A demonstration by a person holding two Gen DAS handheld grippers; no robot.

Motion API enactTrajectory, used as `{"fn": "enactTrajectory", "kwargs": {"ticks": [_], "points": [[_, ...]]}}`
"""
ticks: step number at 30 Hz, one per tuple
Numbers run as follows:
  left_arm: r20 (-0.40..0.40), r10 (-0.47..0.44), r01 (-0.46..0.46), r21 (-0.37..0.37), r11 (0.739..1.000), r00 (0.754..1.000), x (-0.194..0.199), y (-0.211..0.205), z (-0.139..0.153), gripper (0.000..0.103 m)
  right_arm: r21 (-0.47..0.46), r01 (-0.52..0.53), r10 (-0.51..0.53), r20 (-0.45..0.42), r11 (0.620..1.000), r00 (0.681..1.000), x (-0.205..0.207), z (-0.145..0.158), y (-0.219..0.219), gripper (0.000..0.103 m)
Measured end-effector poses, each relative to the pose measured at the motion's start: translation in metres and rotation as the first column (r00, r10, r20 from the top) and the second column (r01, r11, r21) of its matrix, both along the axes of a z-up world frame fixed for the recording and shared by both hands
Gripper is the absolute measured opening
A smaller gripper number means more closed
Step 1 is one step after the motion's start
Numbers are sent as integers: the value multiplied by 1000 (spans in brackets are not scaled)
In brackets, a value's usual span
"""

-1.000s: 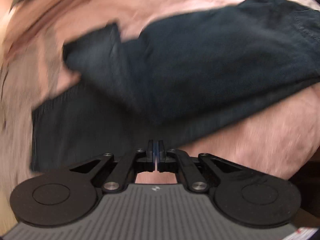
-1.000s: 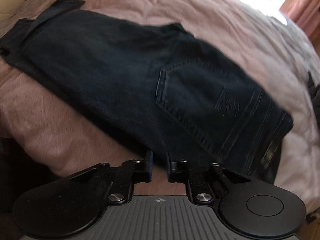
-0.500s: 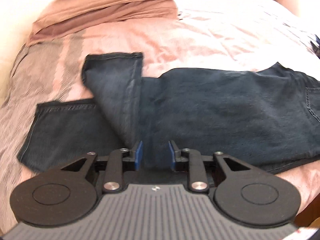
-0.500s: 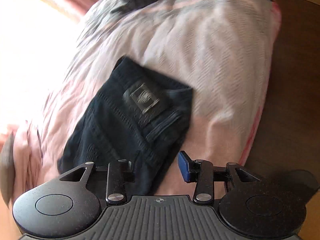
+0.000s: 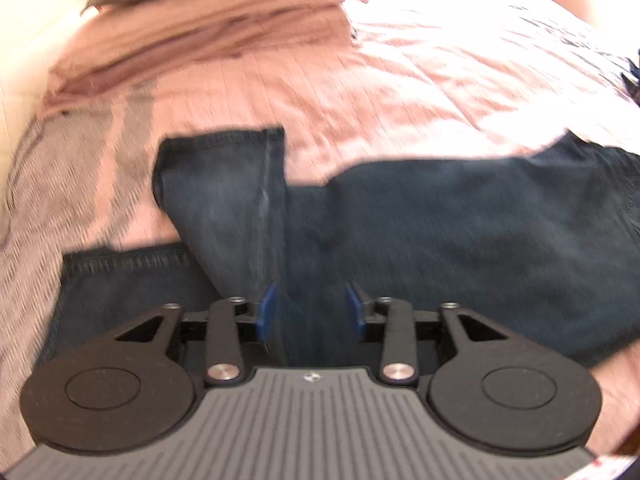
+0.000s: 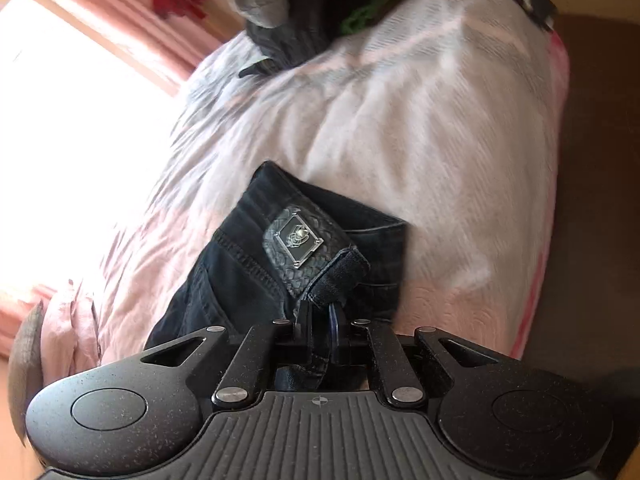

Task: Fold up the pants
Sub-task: 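Grasp the stacked leg hems with the left gripper while the right gripper holds the waistband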

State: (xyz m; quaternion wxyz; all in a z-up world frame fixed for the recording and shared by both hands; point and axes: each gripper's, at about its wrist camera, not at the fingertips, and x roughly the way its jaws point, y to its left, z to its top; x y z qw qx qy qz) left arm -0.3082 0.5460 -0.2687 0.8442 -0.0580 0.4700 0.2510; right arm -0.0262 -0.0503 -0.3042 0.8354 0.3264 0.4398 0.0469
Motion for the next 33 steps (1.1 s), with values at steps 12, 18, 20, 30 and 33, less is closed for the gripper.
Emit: {"fn": "enactTrajectory", "kwargs": {"ticks": [12,18,20,30,33], "points": [[-210,-40,83,199,976,977,106,64,-74,5,-19,26,-26,-20,999,999,0,-3,10,0],[134,197,-213,115,970,971,31,105,0,1,-31,-19,23,163,999,986,7,50,19,0],[247,356,-373,22,928,901,-25,118,30,1,-18,-43,46,224,999,974,11,69,20,0],[79,756,-691,-355,630,649,-185,112,-62,3,-59,-5,1,-69,998,998,20,1,3,0],[106,738,-674,-337,657,666,-179,117,-61,4,-27,-8,5,-122,1000,993,17,-15,3,3]]}}
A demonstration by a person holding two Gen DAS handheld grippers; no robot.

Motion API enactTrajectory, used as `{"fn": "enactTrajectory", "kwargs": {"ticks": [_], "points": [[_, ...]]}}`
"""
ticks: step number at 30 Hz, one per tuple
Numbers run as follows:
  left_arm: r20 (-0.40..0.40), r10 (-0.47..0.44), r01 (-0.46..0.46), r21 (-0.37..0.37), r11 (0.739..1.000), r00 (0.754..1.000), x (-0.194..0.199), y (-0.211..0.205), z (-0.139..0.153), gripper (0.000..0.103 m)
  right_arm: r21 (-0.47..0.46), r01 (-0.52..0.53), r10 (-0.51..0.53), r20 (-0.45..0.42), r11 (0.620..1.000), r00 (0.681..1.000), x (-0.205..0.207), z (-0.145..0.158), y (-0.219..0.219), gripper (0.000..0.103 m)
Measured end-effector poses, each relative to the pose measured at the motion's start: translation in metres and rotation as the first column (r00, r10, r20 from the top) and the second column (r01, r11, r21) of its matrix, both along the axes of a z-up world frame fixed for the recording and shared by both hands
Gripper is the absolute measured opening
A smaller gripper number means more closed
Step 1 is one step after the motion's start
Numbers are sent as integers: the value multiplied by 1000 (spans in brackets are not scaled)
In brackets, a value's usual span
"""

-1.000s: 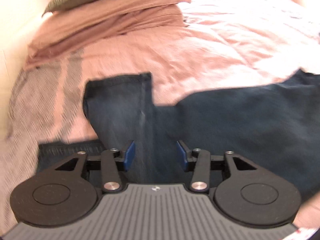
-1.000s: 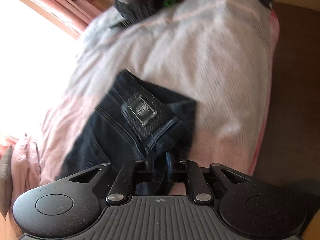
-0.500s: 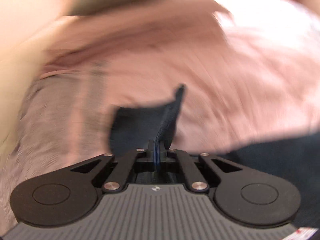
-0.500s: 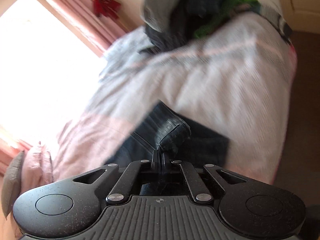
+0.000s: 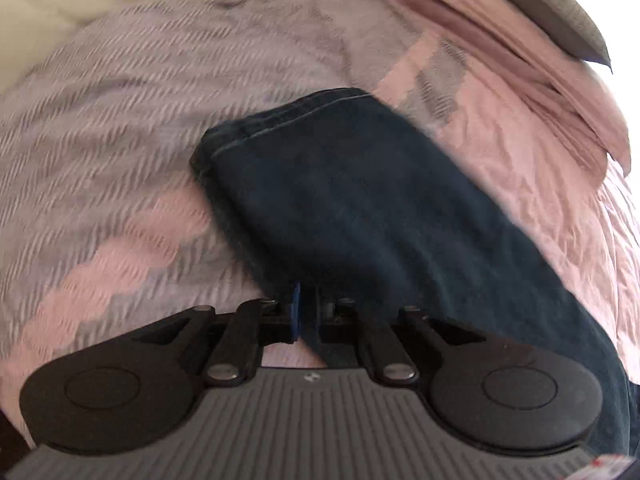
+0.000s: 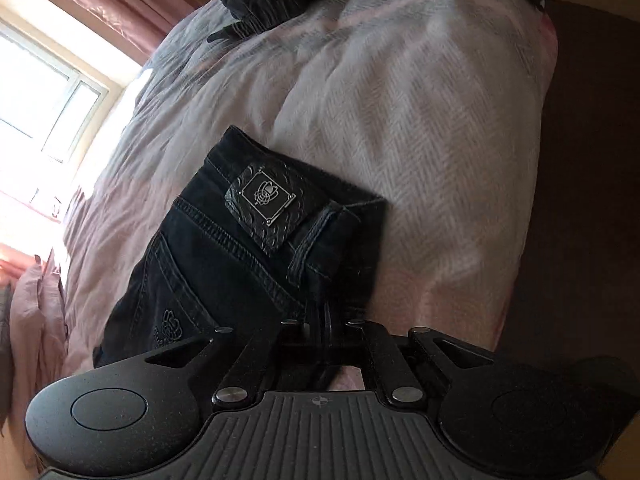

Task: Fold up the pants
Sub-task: 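Pull the stacked legs straight with the left gripper away from the right gripper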

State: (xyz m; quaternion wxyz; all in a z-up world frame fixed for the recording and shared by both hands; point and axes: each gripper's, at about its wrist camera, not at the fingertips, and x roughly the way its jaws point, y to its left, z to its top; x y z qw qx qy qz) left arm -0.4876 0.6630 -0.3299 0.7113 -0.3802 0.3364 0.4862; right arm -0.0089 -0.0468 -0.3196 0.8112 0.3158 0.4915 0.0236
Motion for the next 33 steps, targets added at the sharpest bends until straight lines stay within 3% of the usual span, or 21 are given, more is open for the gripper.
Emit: {"fn": "enactTrajectory", "kwargs": {"ticks": [3,7,10,13,16,21,30,31,32,33], "points": [[-27,-64,64,19,998,998,5,-1,6,5,17,-2,2,-4,1000,1000,-1,5,-1,25],[-42,-130,131,6,991,991,16,3,8,8,-82,-73,72,-16,994,997,-5,28,12,31],[-18,-156,156,-24,987,988,19,5,3,14,-76,-132,127,-58,988,990,-13,32,28,41],[6,-165,165,-47,985,986,21,4,5,14,-69,-52,51,-23,996,998,-27,34,34,41],[21,-192,193,-60,979,981,18,4,4,16,6,92,-92,14,996,996,-41,26,24,41],[-6,-222,221,-58,973,975,8,3,1,16,59,121,-127,96,991,987,-42,23,13,32],[-25,-262,261,-43,964,965,12,-10,6,18,29,123,-125,80,992,989,-15,-1,5,27],[-31,-263,262,-40,964,964,12,-12,6,18,33,122,-124,77,992,989,-11,-6,4,20],[-34,-259,258,-39,965,965,12,-14,6,18,50,116,-120,86,992,989,-9,-8,3,4],[-35,-254,252,-39,967,967,12,-16,7,18,56,99,-105,113,994,988,-7,-5,4,0]]}}
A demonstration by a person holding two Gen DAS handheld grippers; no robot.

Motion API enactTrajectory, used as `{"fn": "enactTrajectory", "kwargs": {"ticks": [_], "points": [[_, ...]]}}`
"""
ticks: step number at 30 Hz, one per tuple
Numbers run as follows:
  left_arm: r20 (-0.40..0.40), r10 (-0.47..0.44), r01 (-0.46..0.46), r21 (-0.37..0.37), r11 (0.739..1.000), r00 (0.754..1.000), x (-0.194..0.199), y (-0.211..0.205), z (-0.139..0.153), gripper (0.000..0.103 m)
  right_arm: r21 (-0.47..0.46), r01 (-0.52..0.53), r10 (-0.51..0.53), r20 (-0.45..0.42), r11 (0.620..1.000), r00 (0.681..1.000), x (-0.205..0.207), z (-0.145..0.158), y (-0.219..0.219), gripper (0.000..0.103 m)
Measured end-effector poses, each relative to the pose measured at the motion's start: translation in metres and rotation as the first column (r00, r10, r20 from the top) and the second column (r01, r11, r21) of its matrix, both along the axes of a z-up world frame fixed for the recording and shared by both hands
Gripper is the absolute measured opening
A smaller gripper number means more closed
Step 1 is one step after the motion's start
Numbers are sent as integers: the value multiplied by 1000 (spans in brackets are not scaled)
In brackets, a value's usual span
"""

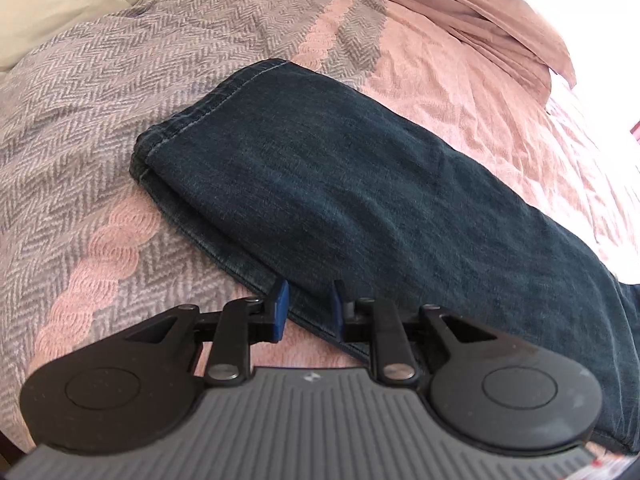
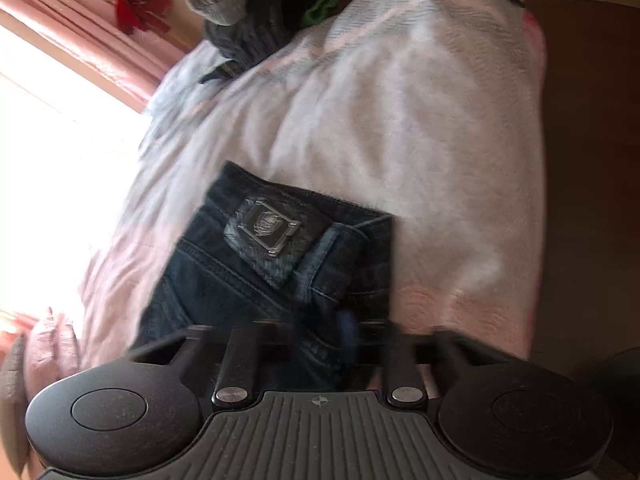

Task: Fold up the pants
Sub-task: 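Pull the stacked legs straight with the left gripper away from the right gripper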

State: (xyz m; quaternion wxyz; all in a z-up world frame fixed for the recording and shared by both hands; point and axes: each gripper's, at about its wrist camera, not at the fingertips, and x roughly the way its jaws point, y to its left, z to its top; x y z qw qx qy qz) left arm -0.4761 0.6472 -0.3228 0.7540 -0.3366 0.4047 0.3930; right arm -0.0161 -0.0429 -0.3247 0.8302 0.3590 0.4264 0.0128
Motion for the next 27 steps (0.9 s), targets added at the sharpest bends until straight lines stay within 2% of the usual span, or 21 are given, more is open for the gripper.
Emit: {"fn": "enactTrajectory", "kwargs": {"ticks": [3,4,5,9,13,15,21,24,27], "points": [[2,1,-1,22,1000,1000,-2,-7,7,18,-12,-67,68,182,998,981,-8,32,-1,0],[2,3,-3,28,1000,1000,-3,-9,9,18,-36,-71,77,199,997,977,-10,40,-6,0],[4,6,-6,30,1000,1000,-4,-12,9,18,-62,-81,91,193,995,977,-10,42,-11,0],[6,34,-35,7,999,999,-8,-21,6,18,-124,-128,132,31,984,991,2,10,-13,0],[45,58,-58,0,998,997,-16,-28,7,18,-81,-75,77,24,994,997,4,2,-13,0],[71,99,-99,-12,995,992,-22,-24,5,18,-91,-91,93,22,992,995,5,3,-14,0],[197,267,-267,-26,963,943,-41,14,3,18,-111,-106,108,8,988,994,7,6,-11,0],[200,334,-333,-39,942,921,-46,38,-5,18,-120,-99,100,4,988,995,6,5,-8,0],[188,367,-362,-58,930,911,-48,56,-16,19,-117,-83,83,-1,990,997,5,4,-9,0]]}}
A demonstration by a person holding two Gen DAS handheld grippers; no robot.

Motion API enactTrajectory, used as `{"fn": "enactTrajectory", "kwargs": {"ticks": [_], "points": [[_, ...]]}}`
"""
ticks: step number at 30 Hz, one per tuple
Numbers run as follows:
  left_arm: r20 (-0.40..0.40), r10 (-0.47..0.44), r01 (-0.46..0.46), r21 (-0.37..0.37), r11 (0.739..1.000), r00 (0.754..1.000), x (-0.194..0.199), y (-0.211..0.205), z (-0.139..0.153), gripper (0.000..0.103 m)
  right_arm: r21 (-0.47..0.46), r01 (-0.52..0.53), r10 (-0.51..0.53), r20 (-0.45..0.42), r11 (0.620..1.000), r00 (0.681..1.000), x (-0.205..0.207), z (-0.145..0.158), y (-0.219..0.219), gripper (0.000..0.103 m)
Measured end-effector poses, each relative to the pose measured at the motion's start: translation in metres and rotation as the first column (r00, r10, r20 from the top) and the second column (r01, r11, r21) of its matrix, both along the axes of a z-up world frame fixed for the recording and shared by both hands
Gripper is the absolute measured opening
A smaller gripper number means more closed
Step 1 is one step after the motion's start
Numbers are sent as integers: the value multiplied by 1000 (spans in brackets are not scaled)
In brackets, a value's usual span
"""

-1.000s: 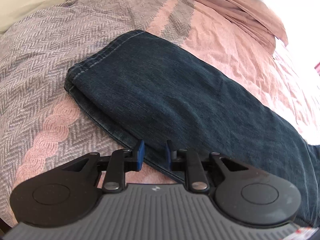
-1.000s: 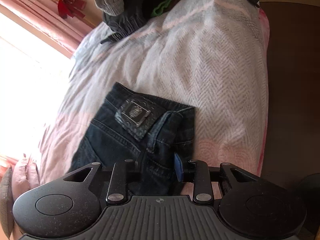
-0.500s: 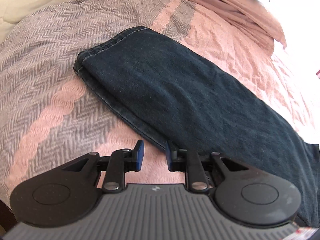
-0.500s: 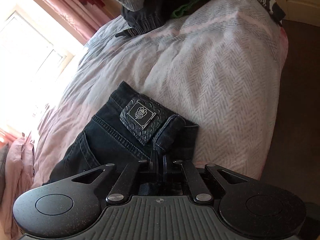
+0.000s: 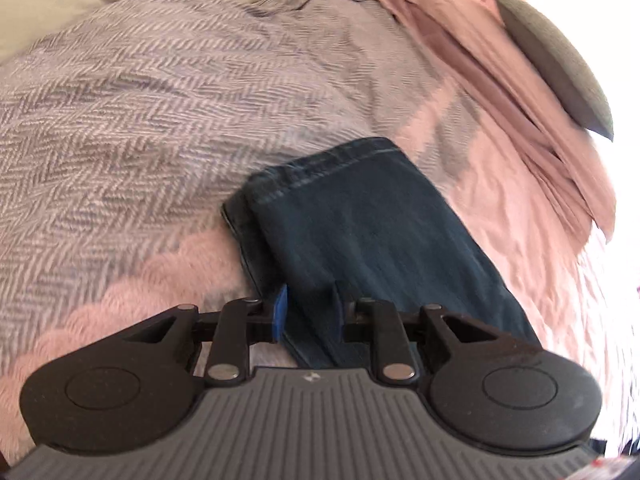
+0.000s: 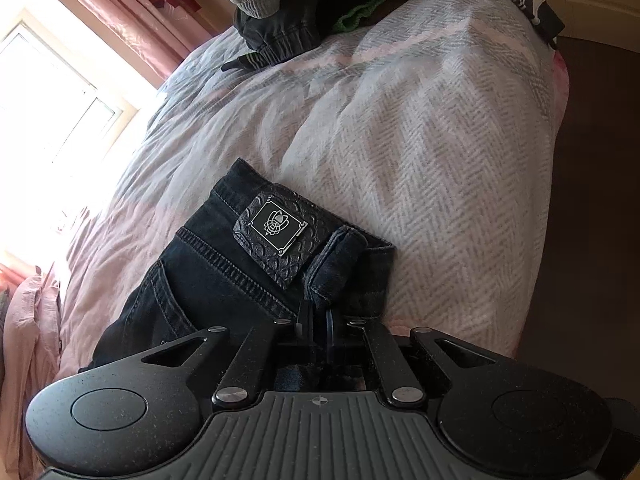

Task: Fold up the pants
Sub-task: 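Pull the stacked legs straight with the left gripper away from the right gripper, then lay the lengthwise-folded jeans down and open both grippers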

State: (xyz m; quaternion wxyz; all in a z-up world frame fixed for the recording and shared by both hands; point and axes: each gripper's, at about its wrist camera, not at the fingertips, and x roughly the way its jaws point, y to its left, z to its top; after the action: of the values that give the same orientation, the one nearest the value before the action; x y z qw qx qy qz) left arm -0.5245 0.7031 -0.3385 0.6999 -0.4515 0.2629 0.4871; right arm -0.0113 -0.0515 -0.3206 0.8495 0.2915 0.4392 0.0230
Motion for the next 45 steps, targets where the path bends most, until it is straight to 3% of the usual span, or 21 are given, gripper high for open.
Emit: {"fn": "enactTrajectory", "kwargs": {"ticks": [6,8,9,15,18,22,29,34,38,39,42,45], "points": [[5,21,-21,2,1000,1000,-4,9,0,21,-3,16,-16,-15,1000,1000,1,4,1,0],[-21,4,-3,17,1000,1000,-3,13,2,2,-20,2,-3,-9,1000,1000,2,8,3,1],[-24,-14,15,31,999,1000,-2,14,5,1,-41,-10,10,0,999,1000,2,11,5,0],[18,-82,80,114,990,996,-11,8,35,1,-72,-92,97,70,993,993,5,42,6,0],[-24,-111,113,122,986,994,-12,5,34,1,-73,-121,127,90,990,988,2,52,3,0],[-58,-101,106,95,990,993,-8,6,21,1,-110,-128,132,30,986,991,2,40,1,0],[-48,-127,132,124,983,991,-21,-2,29,3,-79,-111,115,54,991,992,5,40,-9,0],[-202,-175,199,104,974,964,2,-2,-3,6,-140,-126,124,-22,982,992,2,18,-2,0],[-300,-165,215,140,967,939,16,-17,6,8,-291,-217,172,-173,932,970,-3,6,6,9],[-323,-164,219,142,965,932,16,-21,11,12,-306,-214,172,-158,928,972,-7,10,4,10],[-376,-184,261,165,951,908,18,-45,25,17,-329,-180,196,16,927,980,-27,38,7,10],[-383,-245,338,195,921,891,33,-72,32,17,-429,-234,320,140,872,937,-35,54,31,10]]}}
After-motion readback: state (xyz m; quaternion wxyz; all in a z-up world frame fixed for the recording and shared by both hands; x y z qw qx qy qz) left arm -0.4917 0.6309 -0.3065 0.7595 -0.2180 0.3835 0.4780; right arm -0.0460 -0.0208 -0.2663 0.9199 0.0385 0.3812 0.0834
